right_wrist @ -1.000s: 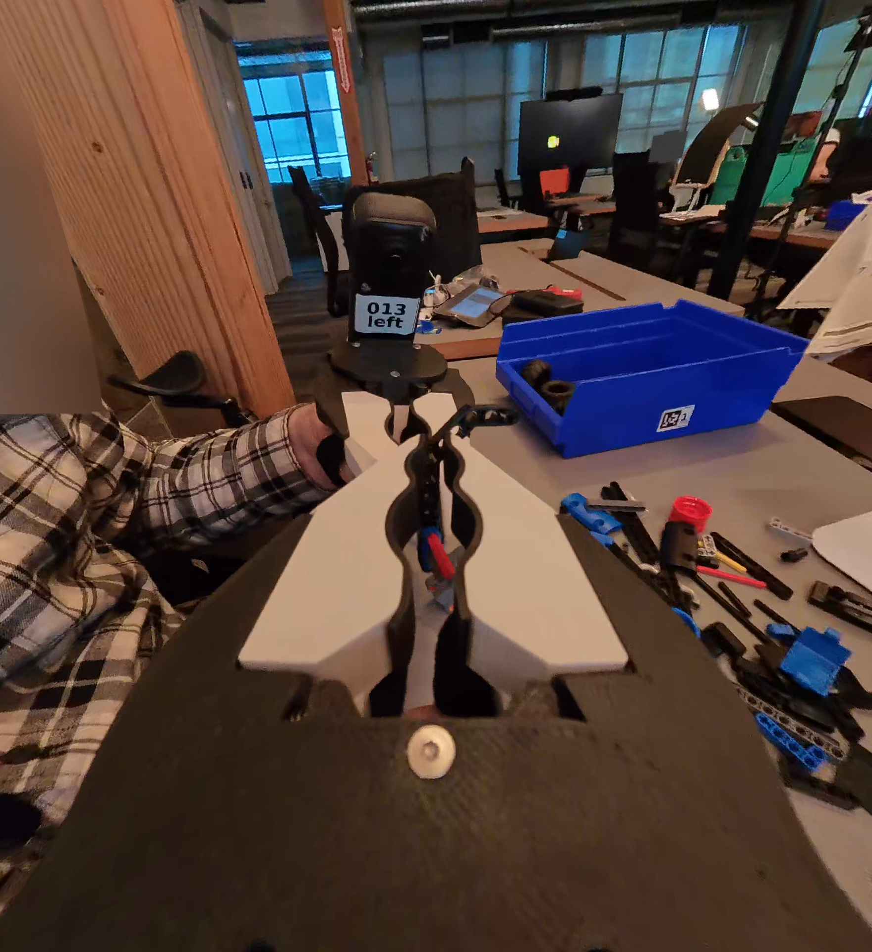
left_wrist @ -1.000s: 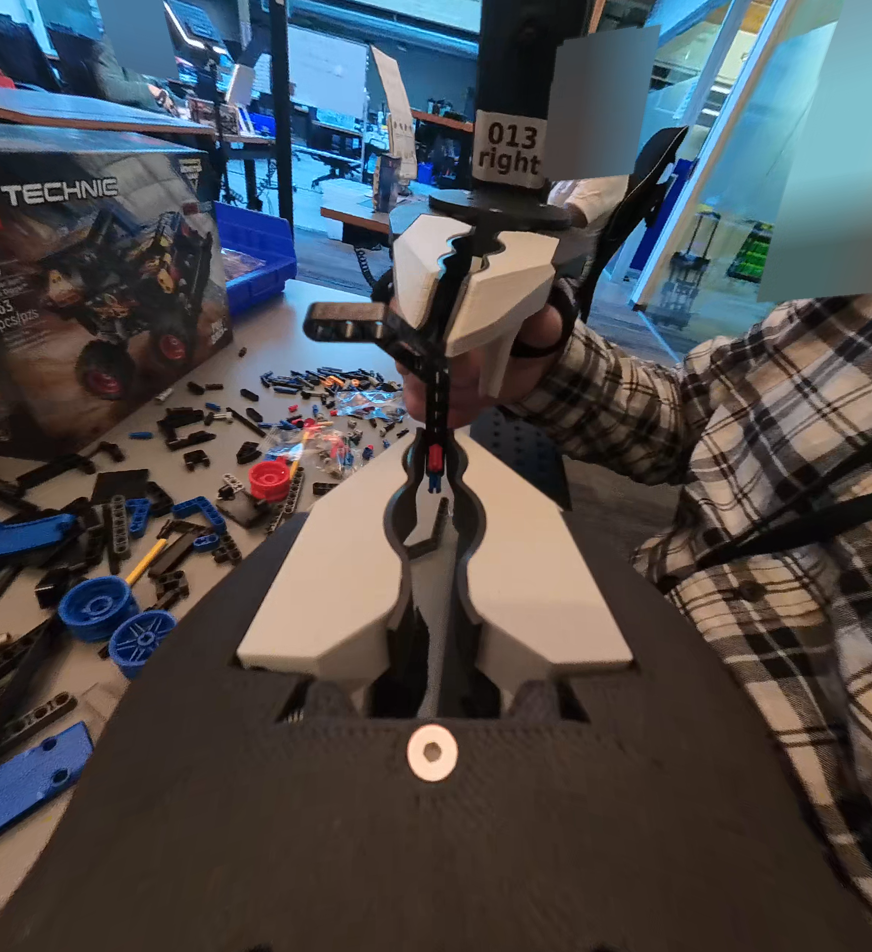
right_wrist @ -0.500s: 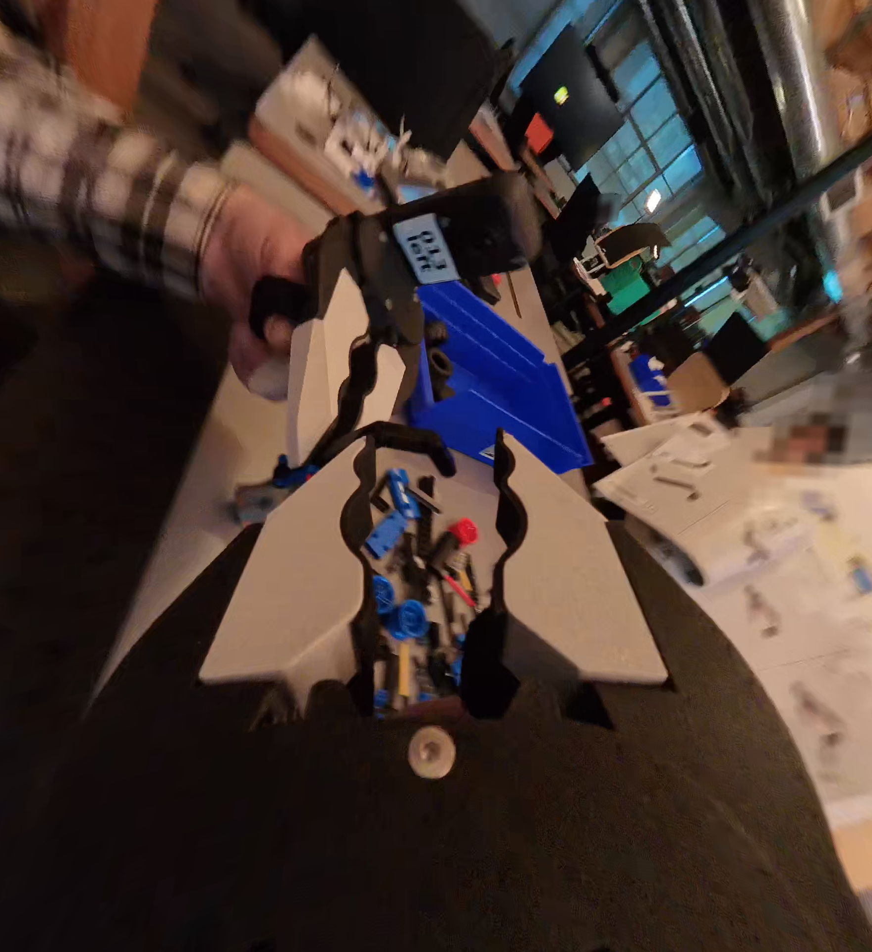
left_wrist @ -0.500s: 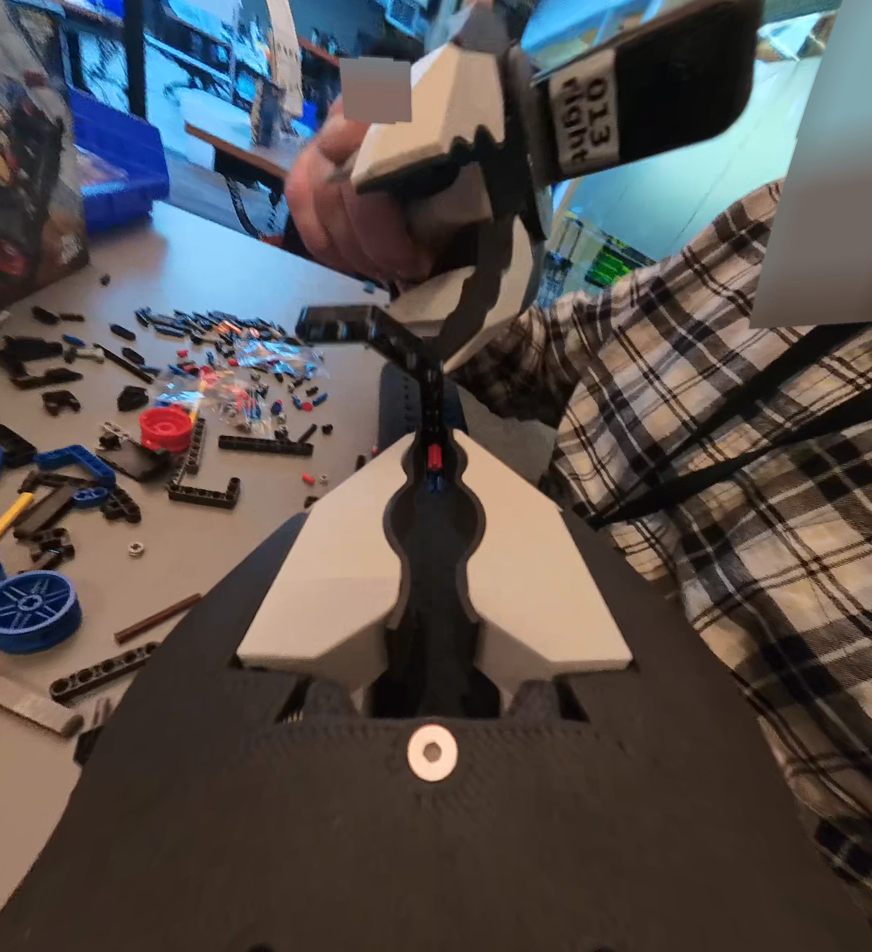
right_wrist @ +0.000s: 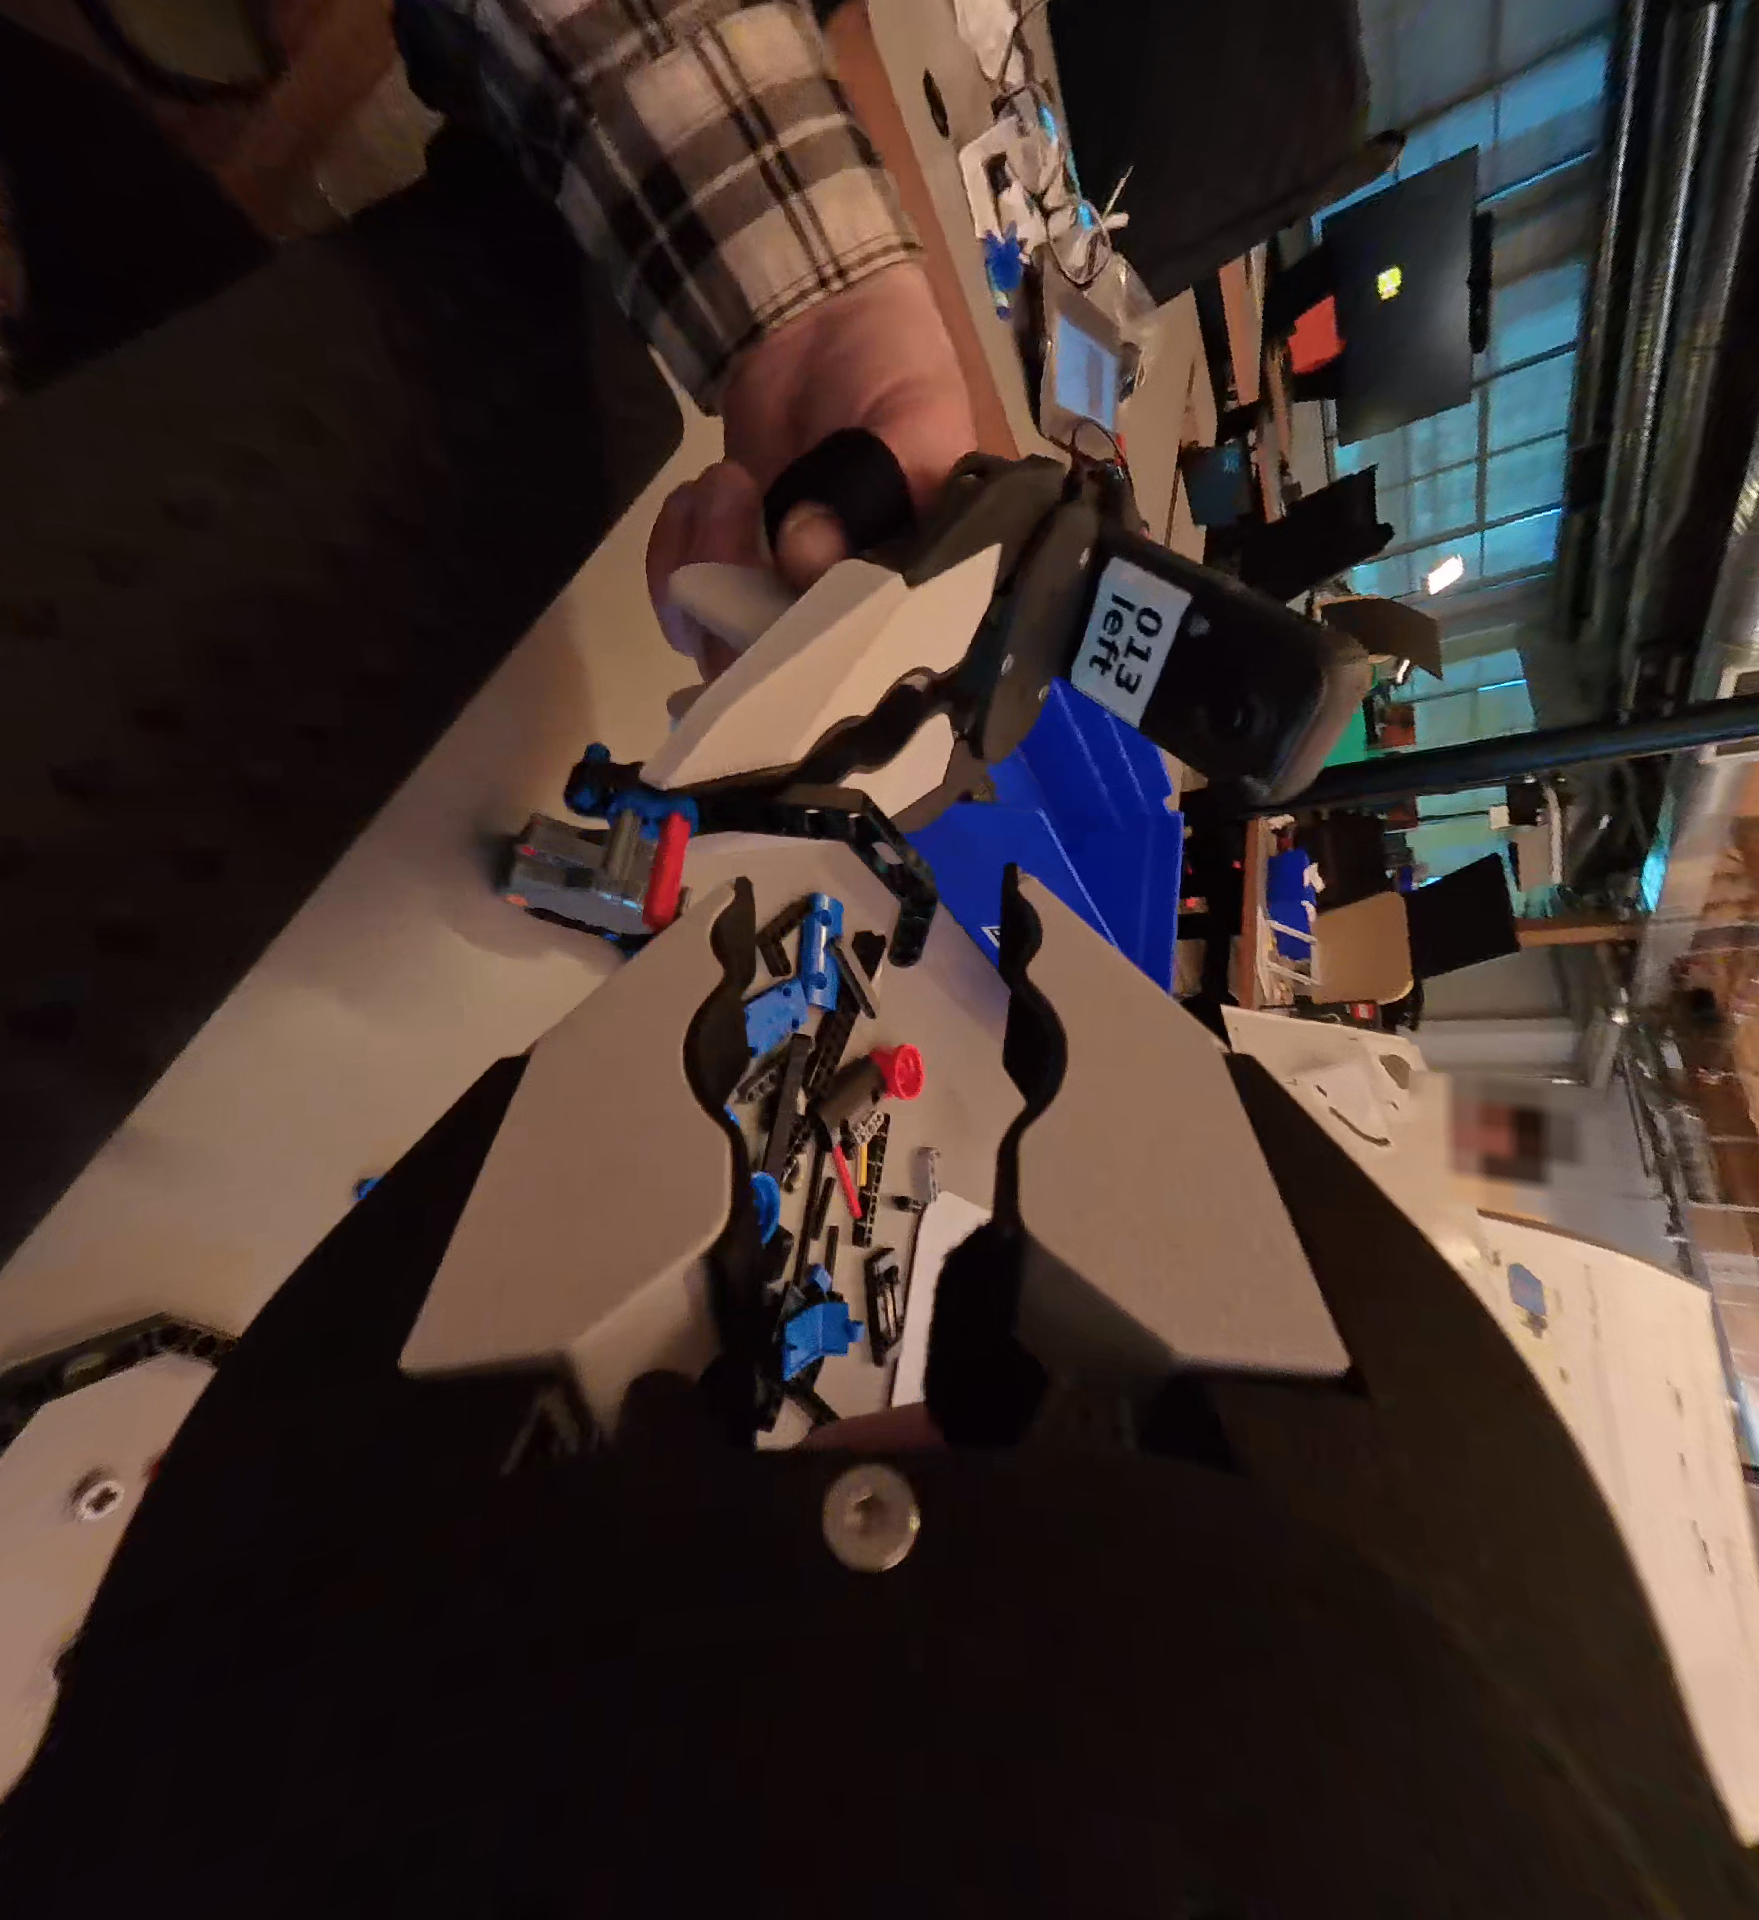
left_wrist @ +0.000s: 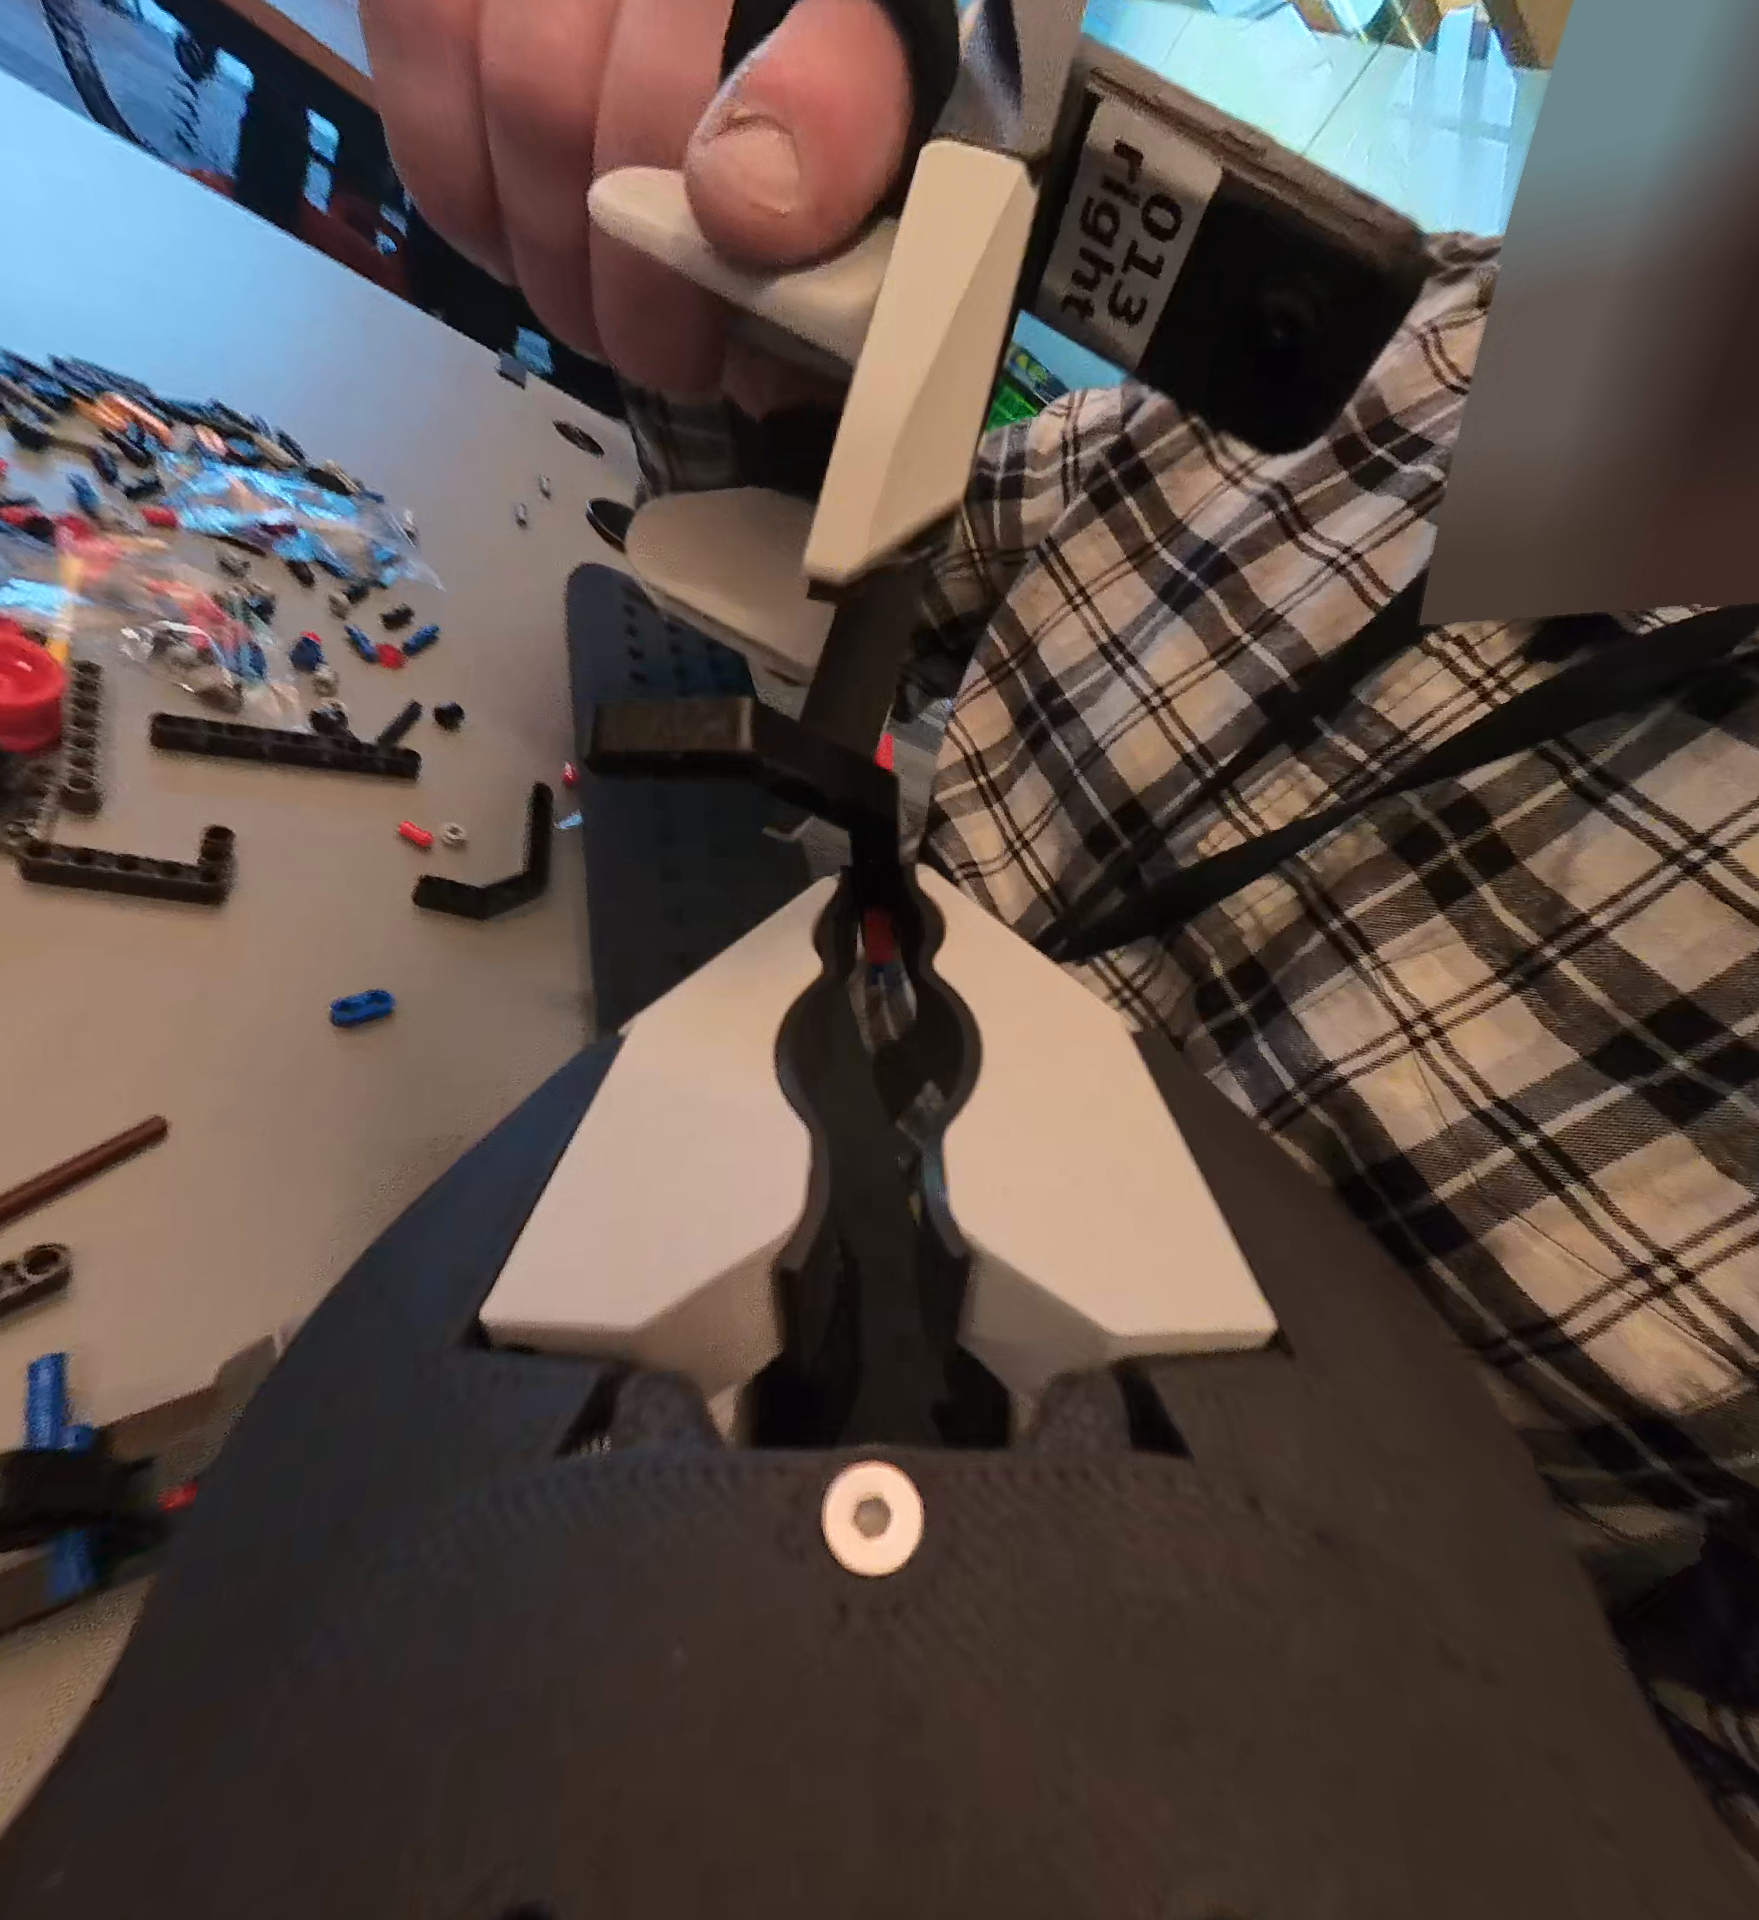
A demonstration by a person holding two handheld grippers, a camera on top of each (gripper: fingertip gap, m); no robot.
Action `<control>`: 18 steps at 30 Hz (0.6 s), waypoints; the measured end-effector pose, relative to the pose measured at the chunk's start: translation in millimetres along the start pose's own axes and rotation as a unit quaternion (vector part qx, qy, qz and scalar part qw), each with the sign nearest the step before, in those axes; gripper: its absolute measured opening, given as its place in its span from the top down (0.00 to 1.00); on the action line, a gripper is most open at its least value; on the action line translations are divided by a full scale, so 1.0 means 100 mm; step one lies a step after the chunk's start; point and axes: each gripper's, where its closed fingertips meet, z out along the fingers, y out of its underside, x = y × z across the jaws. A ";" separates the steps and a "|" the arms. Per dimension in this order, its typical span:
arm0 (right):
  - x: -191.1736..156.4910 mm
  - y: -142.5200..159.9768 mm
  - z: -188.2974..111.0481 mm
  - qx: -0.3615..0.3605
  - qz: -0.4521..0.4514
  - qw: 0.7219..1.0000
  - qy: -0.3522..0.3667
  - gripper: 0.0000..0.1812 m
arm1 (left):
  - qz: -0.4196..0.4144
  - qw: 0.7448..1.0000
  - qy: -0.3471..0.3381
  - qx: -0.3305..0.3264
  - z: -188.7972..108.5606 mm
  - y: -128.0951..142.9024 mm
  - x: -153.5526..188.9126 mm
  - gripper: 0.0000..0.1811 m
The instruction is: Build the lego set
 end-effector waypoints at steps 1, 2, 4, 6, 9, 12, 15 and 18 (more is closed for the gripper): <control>-0.04 0.00 0.02 -0.002 -0.008 1.000 0.002 0.74 | -0.010 1.000 0.003 -0.008 0.01 0.04 0.01 0.97; -0.06 -0.03 0.03 0.003 -0.008 1.000 0.005 0.73 | -0.018 1.000 0.008 -0.015 0.02 0.07 0.02 0.97; -0.10 -0.03 0.06 0.006 -0.005 1.000 0.007 0.73 | -0.034 0.999 0.021 -0.020 0.03 0.11 0.02 0.97; -0.10 0.03 0.08 0.000 -0.010 1.000 0.019 0.75 | -0.038 0.998 0.032 -0.023 0.04 0.12 0.03 0.97; -0.12 0.05 0.11 0.007 0.001 1.000 0.031 0.85 | -0.042 0.998 0.034 -0.015 0.05 0.08 -0.01 0.97; -0.11 0.06 0.11 0.014 0.011 0.999 0.042 0.93 | -0.043 0.998 0.035 -0.004 0.07 0.05 -0.03 0.97; -0.08 0.18 0.12 0.003 0.031 0.998 0.048 0.96 | -0.052 0.998 0.027 0.024 0.03 0.00 -0.10 0.96; -0.07 0.25 0.13 0.009 0.063 0.997 0.050 0.95 | -0.057 0.997 0.020 0.044 0.00 -0.03 -0.15 0.96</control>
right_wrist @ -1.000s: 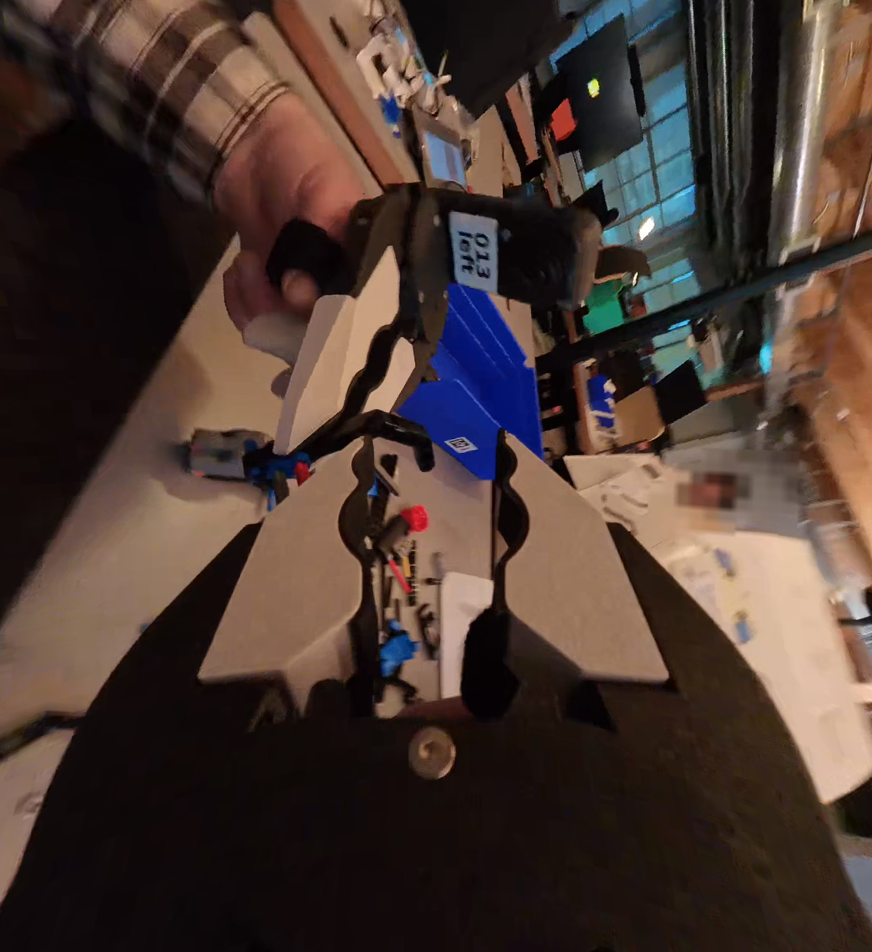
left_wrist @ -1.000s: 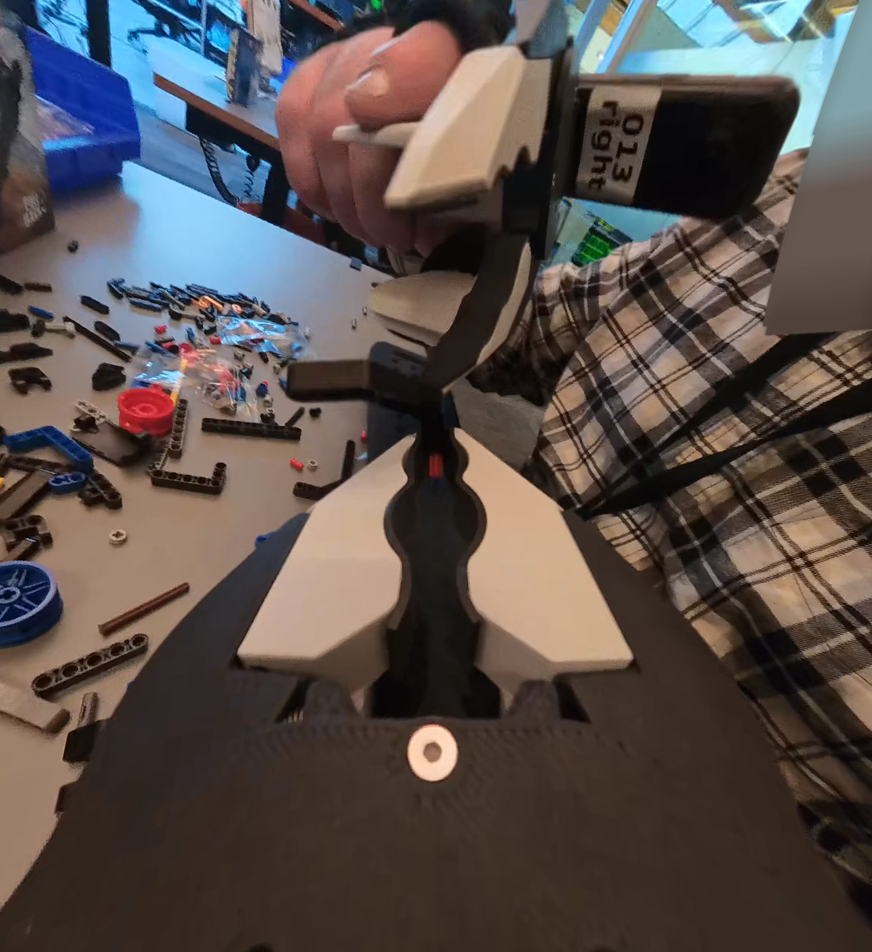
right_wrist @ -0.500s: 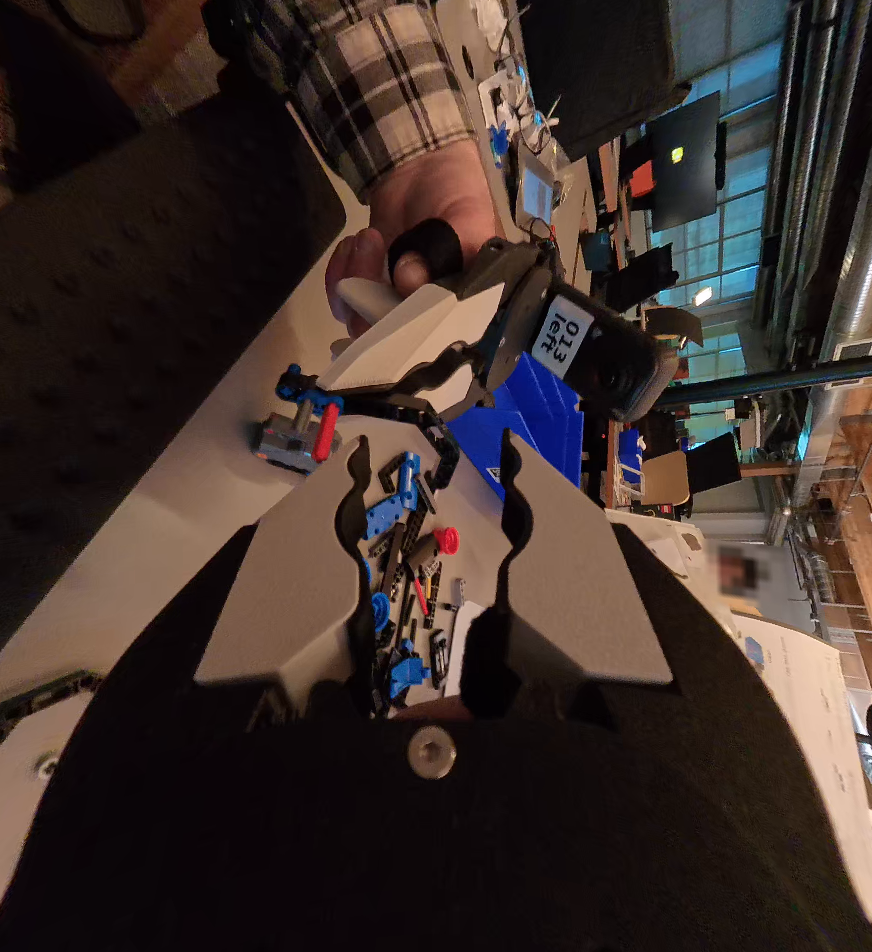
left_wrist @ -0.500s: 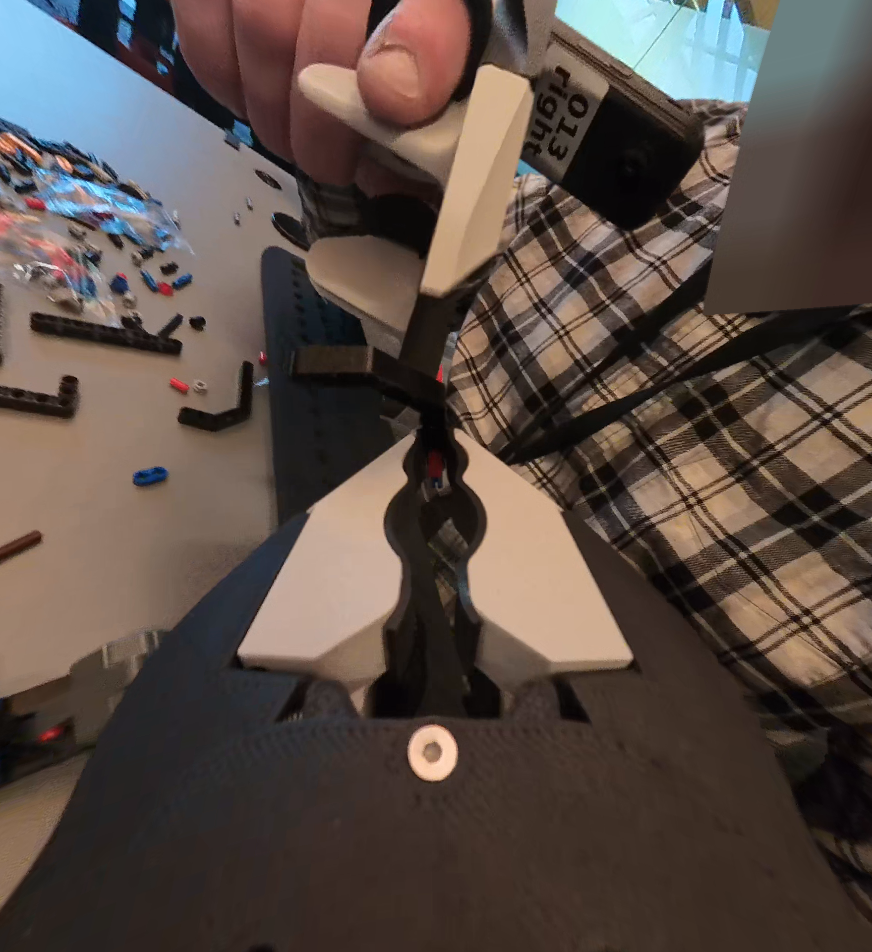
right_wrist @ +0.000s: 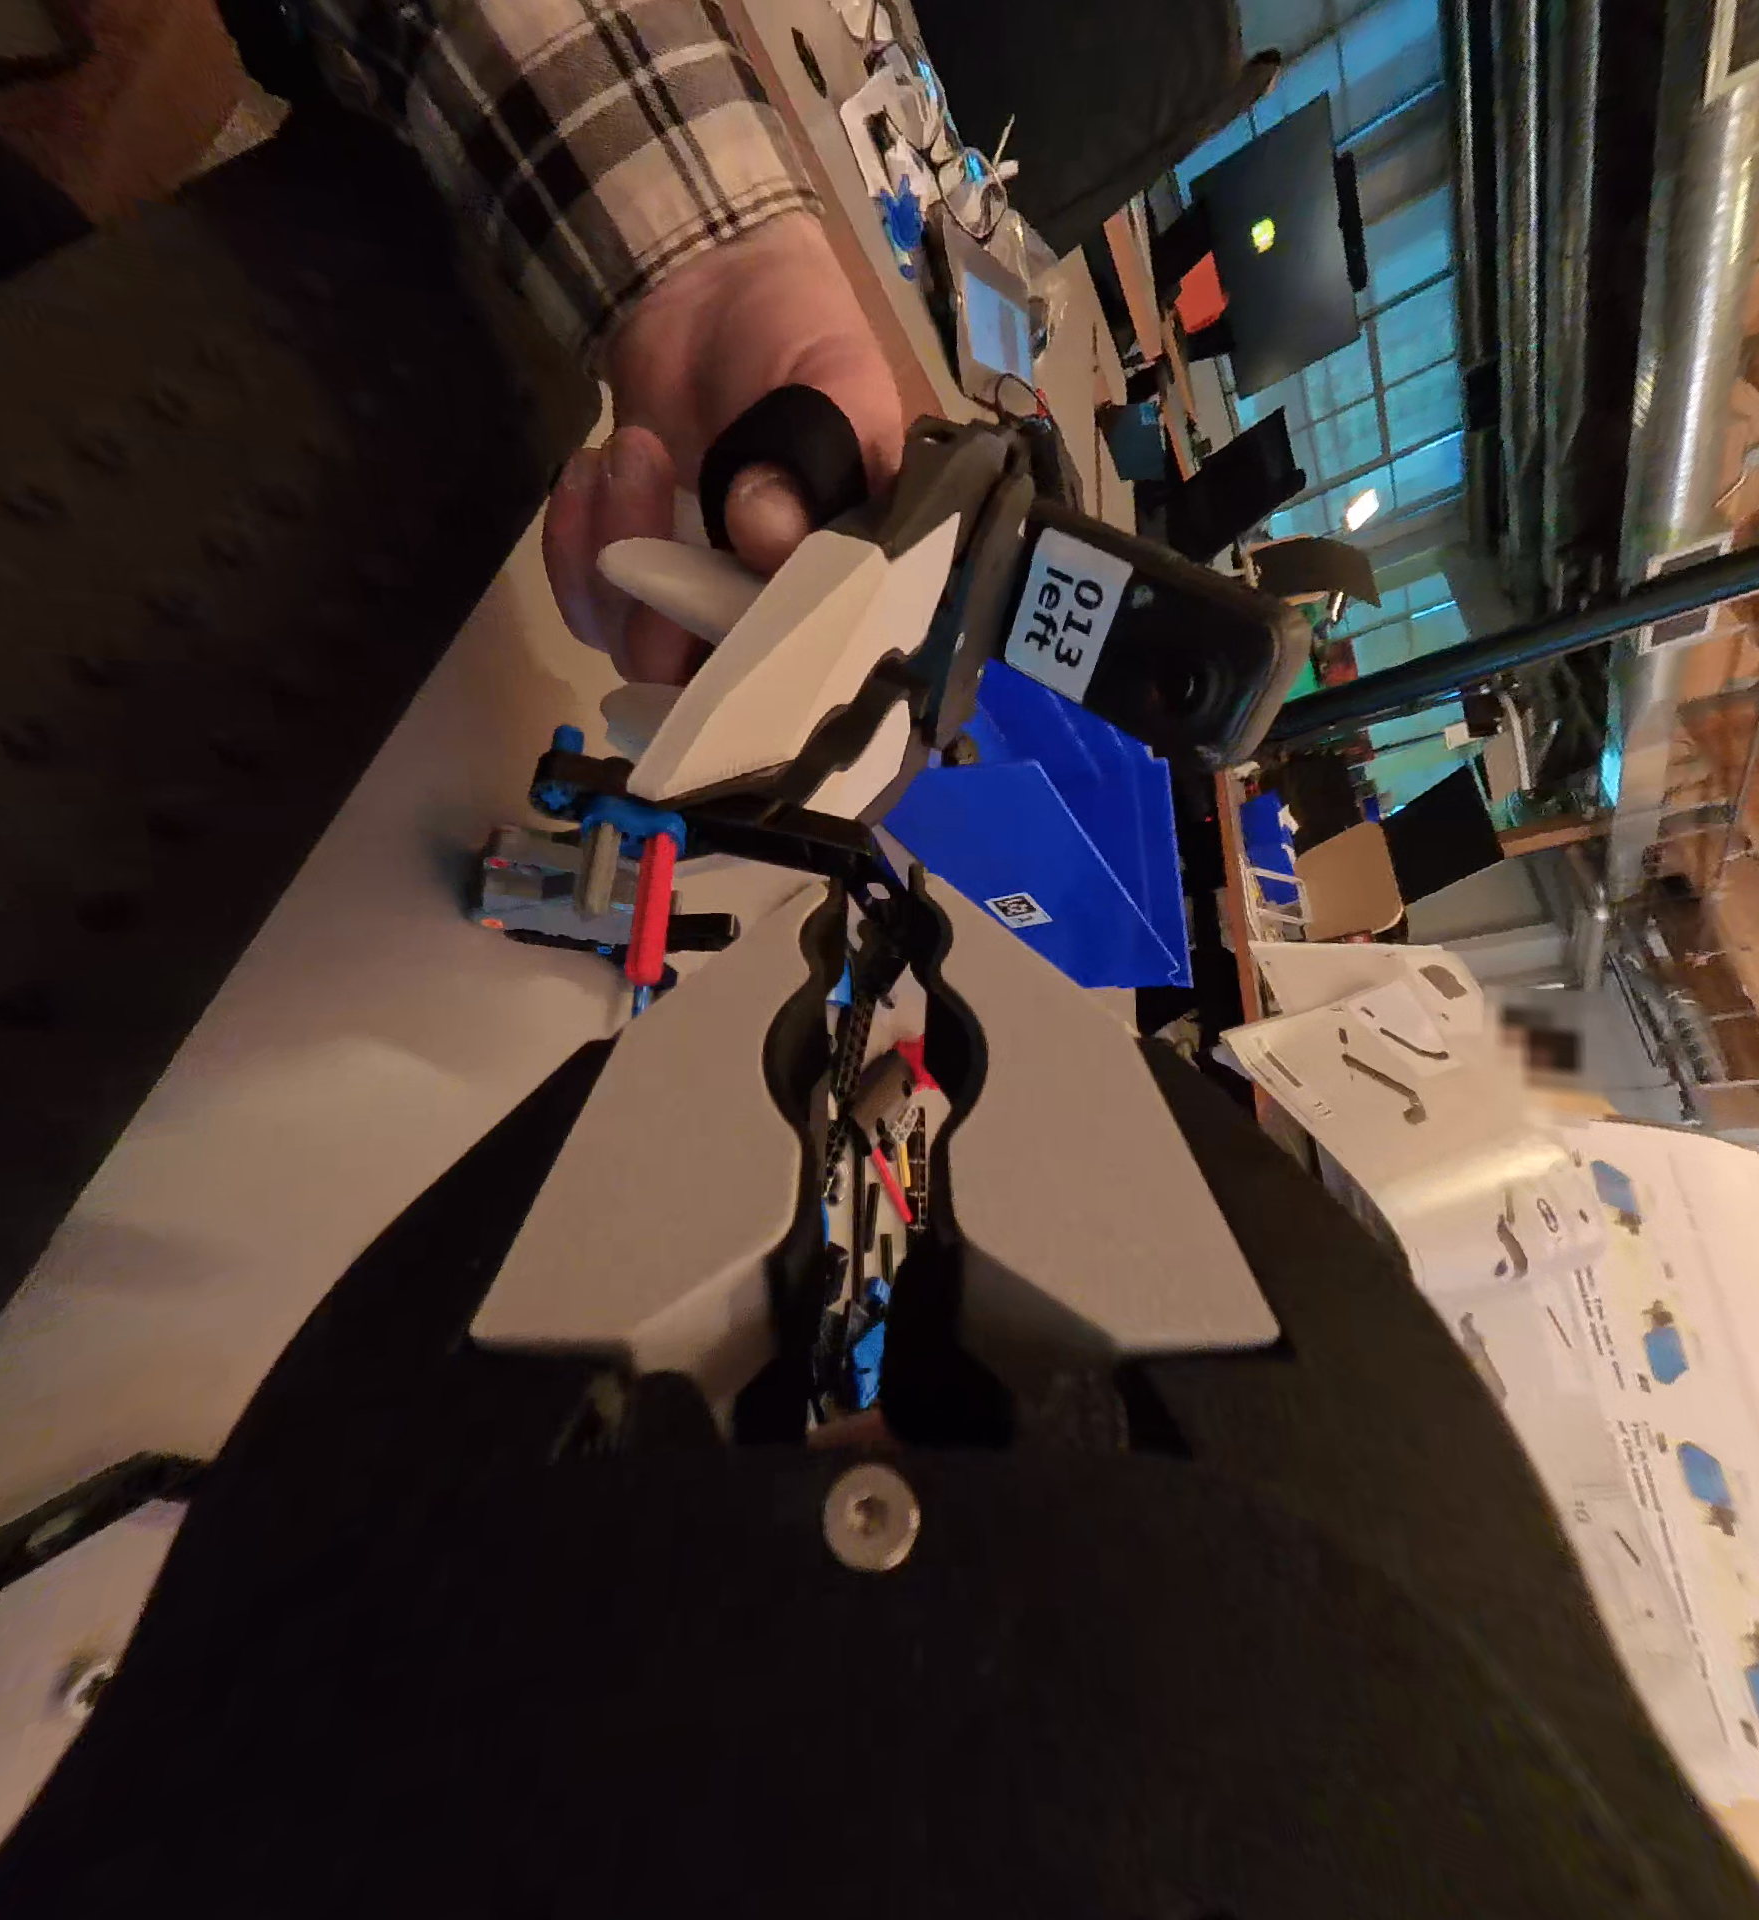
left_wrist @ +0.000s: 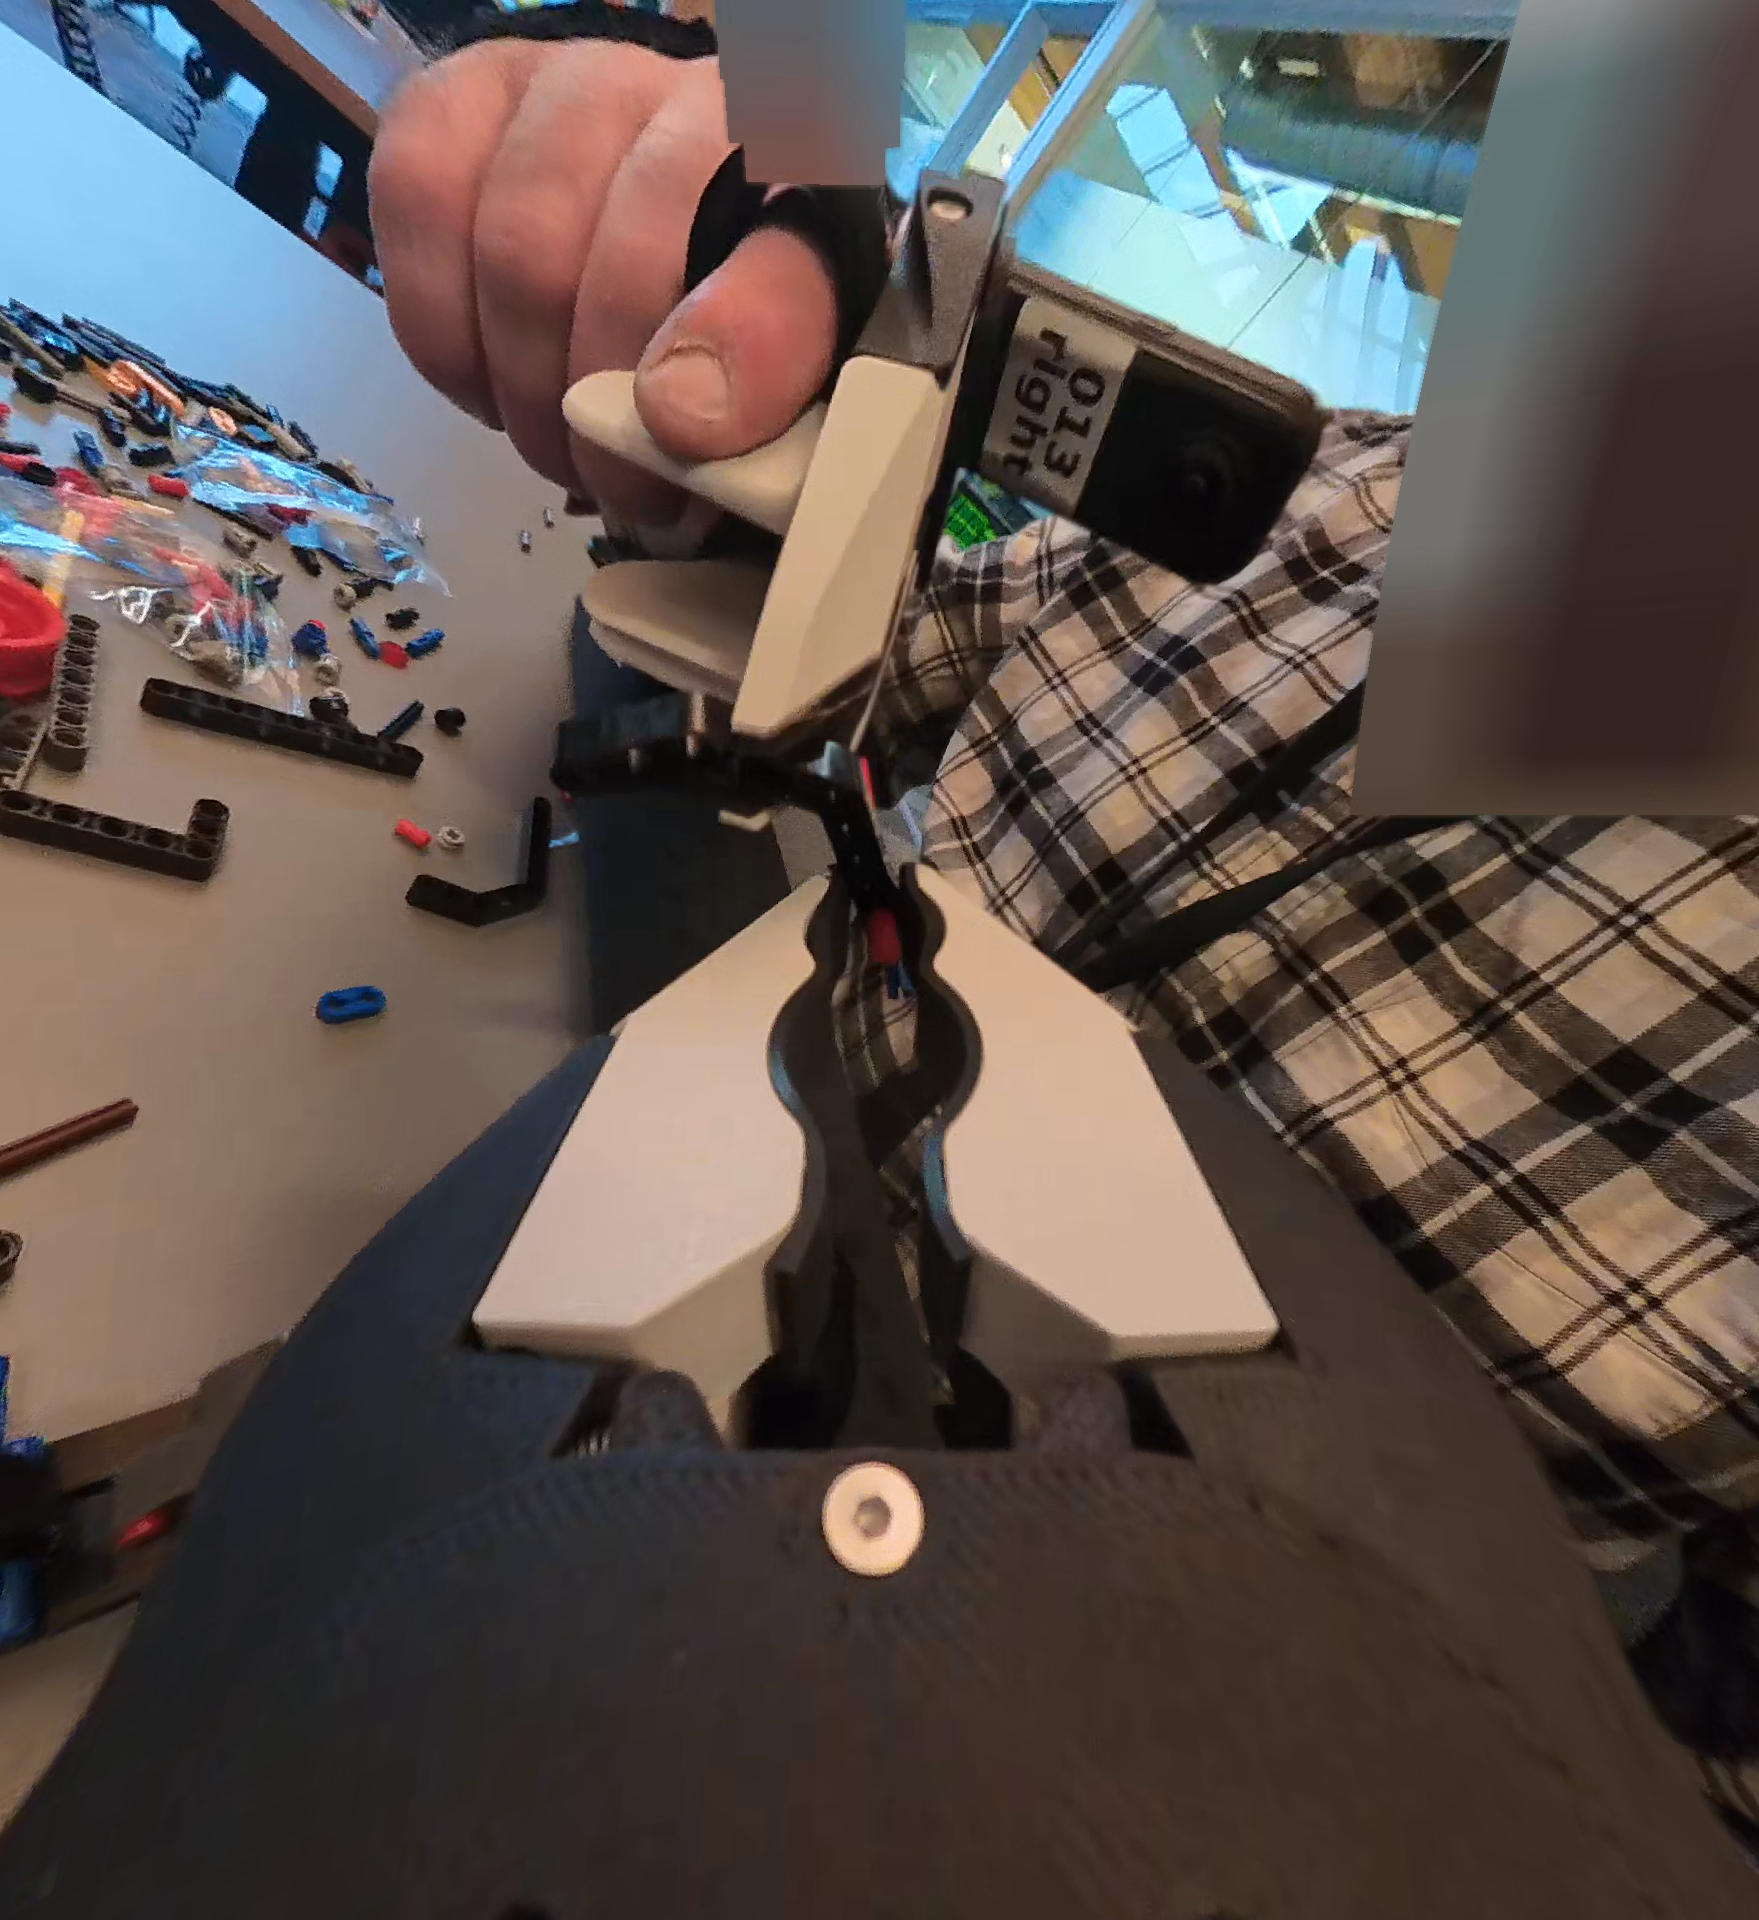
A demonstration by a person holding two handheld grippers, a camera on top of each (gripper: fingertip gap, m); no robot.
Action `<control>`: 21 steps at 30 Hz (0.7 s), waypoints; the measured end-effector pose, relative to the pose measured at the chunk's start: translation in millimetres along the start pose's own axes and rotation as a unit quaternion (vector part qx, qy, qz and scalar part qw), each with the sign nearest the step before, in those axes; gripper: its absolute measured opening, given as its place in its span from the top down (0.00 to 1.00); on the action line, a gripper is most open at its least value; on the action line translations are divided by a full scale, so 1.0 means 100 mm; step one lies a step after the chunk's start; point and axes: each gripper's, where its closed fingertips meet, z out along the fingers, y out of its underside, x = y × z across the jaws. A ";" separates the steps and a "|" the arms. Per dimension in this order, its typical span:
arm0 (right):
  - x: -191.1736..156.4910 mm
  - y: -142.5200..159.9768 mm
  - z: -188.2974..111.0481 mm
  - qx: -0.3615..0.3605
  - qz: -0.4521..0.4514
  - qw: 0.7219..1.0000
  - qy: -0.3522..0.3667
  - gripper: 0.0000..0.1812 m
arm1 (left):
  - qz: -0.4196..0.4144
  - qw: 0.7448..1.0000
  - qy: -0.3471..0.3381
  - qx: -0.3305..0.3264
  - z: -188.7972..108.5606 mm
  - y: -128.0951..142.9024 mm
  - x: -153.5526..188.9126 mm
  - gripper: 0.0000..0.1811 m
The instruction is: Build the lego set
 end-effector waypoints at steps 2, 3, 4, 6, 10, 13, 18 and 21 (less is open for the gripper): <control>0.02 0.01 -0.01 0.002 0.003 1.000 0.004 0.95 | -0.004 1.000 0.006 0.007 -0.02 0.00 0.00 0.96; 0.01 0.01 -0.02 0.001 0.002 1.000 0.003 0.95 | -0.005 1.000 0.008 0.008 -0.03 0.00 0.00 0.97; 0.02 0.01 -0.03 0.001 -0.001 1.000 0.004 0.95 | -0.006 1.000 0.014 0.012 -0.03 -0.01 0.01 0.97; 0.02 0.02 -0.03 0.002 0.000 1.000 0.003 0.96 | -0.002 1.000 0.013 0.013 -0.04 -0.01 0.02 0.96; 0.02 0.06 -0.05 -0.003 -0.002 1.000 0.003 0.97 | -0.004 1.000 0.012 0.028 -0.07 -0.05 0.04 0.94; 0.06 0.14 -0.06 -0.013 0.014 1.000 0.009 0.98 | -0.002 0.998 -0.013 0.069 -0.16 -0.17 -0.03 0.89; 0.20 0.30 -0.12 -0.028 0.040 0.998 0.040 0.98 | 0.025 0.979 -0.088 0.180 -0.51 -0.43 -0.12 0.78; 0.24 0.40 -0.11 -0.041 0.053 0.996 0.051 0.98 | 0.058 0.973 -0.139 0.172 -0.52 -0.37 -0.11 0.77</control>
